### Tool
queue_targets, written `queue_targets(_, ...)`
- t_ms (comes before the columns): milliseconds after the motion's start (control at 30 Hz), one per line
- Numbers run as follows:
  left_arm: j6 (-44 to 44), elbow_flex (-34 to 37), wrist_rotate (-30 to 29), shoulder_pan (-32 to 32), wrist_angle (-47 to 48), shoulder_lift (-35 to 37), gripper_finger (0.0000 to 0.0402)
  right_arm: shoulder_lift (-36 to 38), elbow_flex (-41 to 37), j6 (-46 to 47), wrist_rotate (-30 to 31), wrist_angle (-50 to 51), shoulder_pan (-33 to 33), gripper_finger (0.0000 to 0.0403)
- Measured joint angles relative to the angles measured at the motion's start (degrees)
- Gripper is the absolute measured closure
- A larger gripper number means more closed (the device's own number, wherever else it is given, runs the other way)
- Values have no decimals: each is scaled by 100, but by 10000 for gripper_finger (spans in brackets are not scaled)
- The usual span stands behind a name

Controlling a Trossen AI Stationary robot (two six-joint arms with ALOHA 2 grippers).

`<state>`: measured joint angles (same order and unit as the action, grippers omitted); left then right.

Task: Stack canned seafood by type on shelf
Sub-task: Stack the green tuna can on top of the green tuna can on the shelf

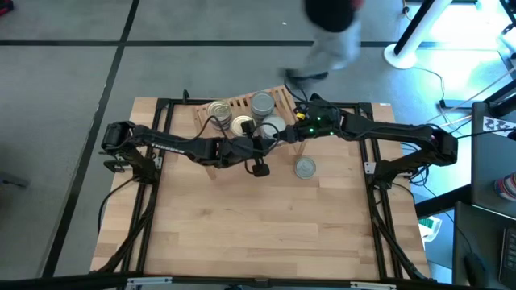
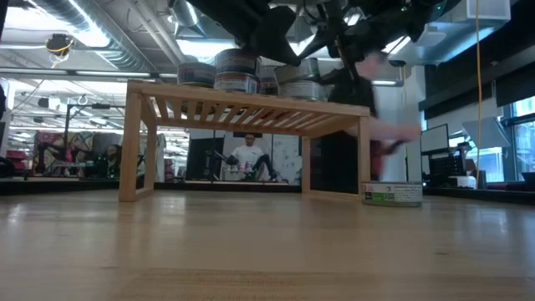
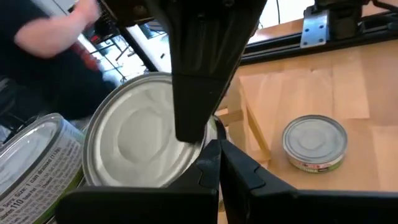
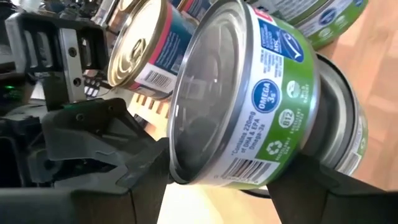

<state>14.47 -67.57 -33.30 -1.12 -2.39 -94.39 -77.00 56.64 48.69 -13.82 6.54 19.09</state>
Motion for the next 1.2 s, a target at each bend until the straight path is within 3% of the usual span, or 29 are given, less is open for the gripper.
queue_targets(467,-45,0,-1,3,-120,2,401,242,2,-74,391,512,7,158)
queue_targets(1000,-60,0,0,3,-175,4,401,232,2,419,-36,386,9,158)
queue_targets(1200,-91,0,2,3,-270,4,401,229,317,507,-49,791,7,158)
